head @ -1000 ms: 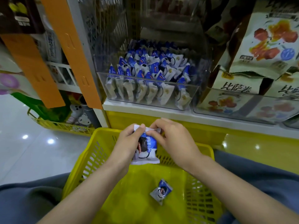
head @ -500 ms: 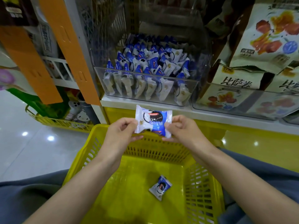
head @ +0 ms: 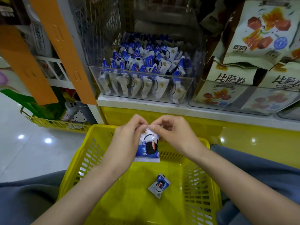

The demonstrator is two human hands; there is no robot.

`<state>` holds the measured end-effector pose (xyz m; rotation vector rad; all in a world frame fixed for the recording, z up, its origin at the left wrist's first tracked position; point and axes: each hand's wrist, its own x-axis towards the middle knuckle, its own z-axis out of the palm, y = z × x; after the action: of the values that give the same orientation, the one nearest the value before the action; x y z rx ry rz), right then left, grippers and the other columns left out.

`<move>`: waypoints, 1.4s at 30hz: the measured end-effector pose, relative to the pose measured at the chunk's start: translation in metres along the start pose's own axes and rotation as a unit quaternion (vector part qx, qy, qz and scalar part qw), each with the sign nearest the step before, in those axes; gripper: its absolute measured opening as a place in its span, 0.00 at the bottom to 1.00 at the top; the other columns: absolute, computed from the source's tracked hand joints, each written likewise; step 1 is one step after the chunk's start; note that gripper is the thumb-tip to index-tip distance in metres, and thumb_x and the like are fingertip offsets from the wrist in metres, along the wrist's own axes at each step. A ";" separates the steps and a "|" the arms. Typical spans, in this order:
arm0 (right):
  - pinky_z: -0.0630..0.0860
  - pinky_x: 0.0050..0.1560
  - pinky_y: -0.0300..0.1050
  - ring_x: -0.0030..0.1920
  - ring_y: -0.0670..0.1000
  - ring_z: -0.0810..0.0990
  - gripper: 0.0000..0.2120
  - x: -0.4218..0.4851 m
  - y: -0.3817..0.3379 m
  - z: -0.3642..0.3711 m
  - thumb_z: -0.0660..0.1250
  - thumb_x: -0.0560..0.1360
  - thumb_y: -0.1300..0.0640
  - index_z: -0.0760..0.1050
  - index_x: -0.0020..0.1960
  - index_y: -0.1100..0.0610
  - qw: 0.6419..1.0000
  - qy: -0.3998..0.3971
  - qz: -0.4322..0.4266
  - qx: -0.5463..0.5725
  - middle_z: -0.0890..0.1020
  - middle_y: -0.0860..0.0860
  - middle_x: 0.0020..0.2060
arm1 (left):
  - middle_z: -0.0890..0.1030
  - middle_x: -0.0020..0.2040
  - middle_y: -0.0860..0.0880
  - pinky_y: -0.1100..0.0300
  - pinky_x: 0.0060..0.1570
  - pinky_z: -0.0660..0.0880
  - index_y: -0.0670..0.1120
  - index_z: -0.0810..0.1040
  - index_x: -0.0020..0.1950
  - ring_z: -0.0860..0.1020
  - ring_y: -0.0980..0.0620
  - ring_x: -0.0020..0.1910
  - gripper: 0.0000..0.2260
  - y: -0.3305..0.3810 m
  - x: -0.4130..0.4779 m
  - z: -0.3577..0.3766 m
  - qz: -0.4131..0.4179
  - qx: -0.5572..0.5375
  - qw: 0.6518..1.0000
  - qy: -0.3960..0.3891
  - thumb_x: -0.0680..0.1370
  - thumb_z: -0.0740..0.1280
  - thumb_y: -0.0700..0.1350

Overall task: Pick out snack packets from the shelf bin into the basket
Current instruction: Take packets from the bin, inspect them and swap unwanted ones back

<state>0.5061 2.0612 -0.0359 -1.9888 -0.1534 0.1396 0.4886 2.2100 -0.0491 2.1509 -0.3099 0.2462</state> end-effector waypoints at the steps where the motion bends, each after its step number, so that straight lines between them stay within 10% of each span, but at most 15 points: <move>1: 0.75 0.39 0.42 0.36 0.43 0.77 0.07 0.000 0.001 -0.001 0.71 0.71 0.56 0.78 0.36 0.47 1.000 0.007 0.000 0.004 0.81 0.45 0.33 | 0.77 0.34 0.55 0.71 0.31 0.67 0.49 0.74 0.43 0.75 0.60 0.35 0.04 0.001 0.001 0.000 -0.012 -0.014 1.000 0.006 0.78 0.63 0.42; 8: 0.70 0.33 0.28 0.34 0.38 0.76 0.07 -0.001 -0.003 -0.001 0.71 0.71 0.55 0.77 0.37 0.45 0.998 0.017 -0.050 -0.028 0.80 0.42 0.31 | 0.77 0.31 0.51 0.57 0.35 0.71 0.47 0.76 0.36 0.75 0.55 0.33 0.10 0.006 0.008 -0.001 -0.145 -0.187 0.970 -0.045 0.78 0.63 0.42; 13: 0.75 0.38 0.40 0.38 0.42 0.77 0.03 -0.005 -0.008 -0.007 0.69 0.73 0.50 0.77 0.42 0.48 0.966 0.040 -0.146 -0.209 0.79 0.42 0.36 | 0.75 0.30 0.51 0.62 0.33 0.69 0.49 0.75 0.32 0.73 0.55 0.33 0.13 0.004 0.011 0.002 -0.206 -0.287 0.934 -0.061 0.77 0.63 0.42; 20: 0.73 0.37 0.33 0.40 0.41 0.77 0.02 -0.007 -0.011 -0.013 0.66 0.75 0.53 0.75 0.43 0.50 0.964 0.173 -0.131 -0.153 0.78 0.43 0.37 | 0.77 0.38 0.53 0.66 0.39 0.70 0.53 0.72 0.41 0.74 0.55 0.38 0.07 -0.006 0.011 0.003 -0.128 -0.060 0.990 0.021 0.78 0.63 0.43; 25: 0.74 0.44 0.44 0.44 0.46 0.76 0.03 -0.015 -0.010 -0.008 0.67 0.74 0.56 0.77 0.44 0.55 0.952 0.108 -0.214 -0.190 0.77 0.47 0.41 | 0.83 0.38 0.48 0.62 0.35 0.76 0.46 0.79 0.44 0.80 0.51 0.36 0.21 0.002 0.018 0.000 -0.335 -0.345 0.873 -0.084 0.78 0.52 0.58; 30: 0.73 0.39 0.44 0.46 0.48 0.72 0.04 -0.019 -0.005 -0.001 0.69 0.72 0.57 0.78 0.45 0.57 0.896 0.044 -0.306 -0.319 0.78 0.50 0.43 | 0.84 0.44 0.47 0.59 0.42 0.79 0.43 0.81 0.49 0.81 0.52 0.43 0.12 0.005 0.015 -0.004 -0.278 -0.431 0.857 -0.055 0.77 0.62 0.48; 36: 0.74 0.44 0.39 0.40 0.42 0.74 0.03 -0.013 -0.010 0.005 0.62 0.77 0.53 0.70 0.50 0.52 0.997 0.075 0.003 -0.014 0.77 0.48 0.42 | 0.84 0.48 0.47 0.58 0.47 0.77 0.45 0.79 0.54 0.82 0.51 0.46 0.10 0.006 0.016 -0.003 -0.254 -0.384 0.887 -0.021 0.79 0.59 0.43; 42: 0.80 0.39 0.38 0.46 0.51 0.80 0.14 -0.013 -0.013 0.001 0.57 0.80 0.55 0.75 0.57 0.62 0.968 -0.032 0.126 0.213 0.82 0.58 0.51 | 0.85 0.44 0.50 0.64 0.40 0.78 0.48 0.79 0.53 0.82 0.55 0.42 0.10 0.007 0.013 -0.002 -0.192 -0.337 0.921 -0.037 0.80 0.59 0.42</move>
<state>0.4927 2.0655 -0.0246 -1.5663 0.0861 0.3698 0.4989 2.2061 -0.0381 1.4903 0.0021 -0.1559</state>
